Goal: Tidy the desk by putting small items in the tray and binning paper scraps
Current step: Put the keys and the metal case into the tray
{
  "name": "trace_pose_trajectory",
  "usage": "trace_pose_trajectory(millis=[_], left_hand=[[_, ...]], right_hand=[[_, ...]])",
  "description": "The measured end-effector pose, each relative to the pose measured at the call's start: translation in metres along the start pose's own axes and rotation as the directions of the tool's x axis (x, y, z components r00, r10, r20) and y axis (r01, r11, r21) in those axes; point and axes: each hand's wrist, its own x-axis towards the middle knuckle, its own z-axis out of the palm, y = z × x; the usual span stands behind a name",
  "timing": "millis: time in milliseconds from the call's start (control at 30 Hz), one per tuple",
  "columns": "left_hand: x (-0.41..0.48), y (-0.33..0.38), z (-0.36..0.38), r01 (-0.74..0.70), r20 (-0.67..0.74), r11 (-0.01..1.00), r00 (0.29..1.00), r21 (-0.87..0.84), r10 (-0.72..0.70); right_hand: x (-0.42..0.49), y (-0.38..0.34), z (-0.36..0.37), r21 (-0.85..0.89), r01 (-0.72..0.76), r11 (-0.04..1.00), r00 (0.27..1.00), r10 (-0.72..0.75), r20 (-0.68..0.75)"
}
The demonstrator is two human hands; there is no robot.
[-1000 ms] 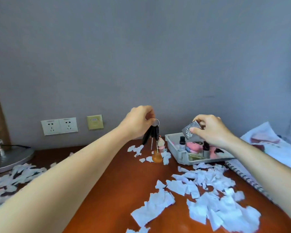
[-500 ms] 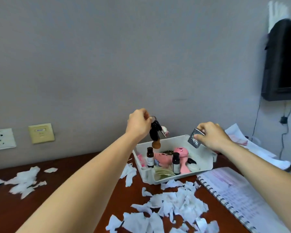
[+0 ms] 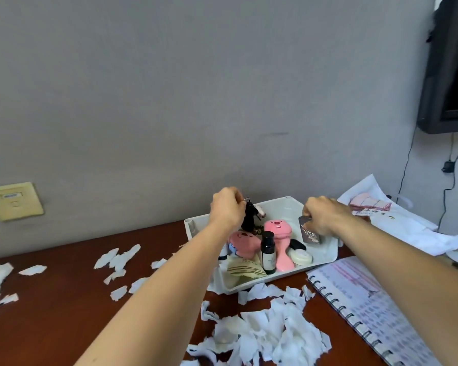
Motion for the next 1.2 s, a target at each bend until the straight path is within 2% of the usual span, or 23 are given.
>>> trace_pose_trajectory(millis=[233, 467, 567, 867, 1067, 1200], left_hand=[[0.001, -0.008, 0.016, -0.087, 0.133, 0.976, 0.989, 0.201, 0.060], [-0.001, -0.006, 0.028, -0.180, 0.269, 0.867, 0.962, 0.465, 0.055], [-0.002, -0.004, 0.028, -0.197, 0.294, 0.848, 0.954, 0.492, 0.051], [-0.012, 0.002, 0.004, -0.285, 0.352, 0.794, 0.931, 0.537, 0.096], [-0.037, 0.018, -0.035, -0.370, 0.415, 0.739, 0.900, 0.562, 0.135], [-0.062, 0.023, -0.070, -0.333, 0.418, 0.749, 0.904, 0.572, 0.083]], right_hand=[[0.010, -0.002, 0.016, -0.075, 0.063, 0.995, 0.996, -0.057, 0.071], [0.022, -0.003, 0.021, -0.055, 0.089, 0.995, 0.993, -0.083, 0.089], [0.023, -0.003, 0.027, -0.060, 0.078, 0.995, 0.994, -0.073, 0.077], [0.013, 0.000, 0.012, 0.099, 0.090, 0.991, 0.995, -0.094, 0.037], [-0.009, -0.016, -0.014, 0.192, 0.156, 0.969, 0.986, -0.165, 0.032], [-0.035, -0.038, -0.037, 0.202, 0.231, 0.952, 0.969, -0.243, 0.037]])
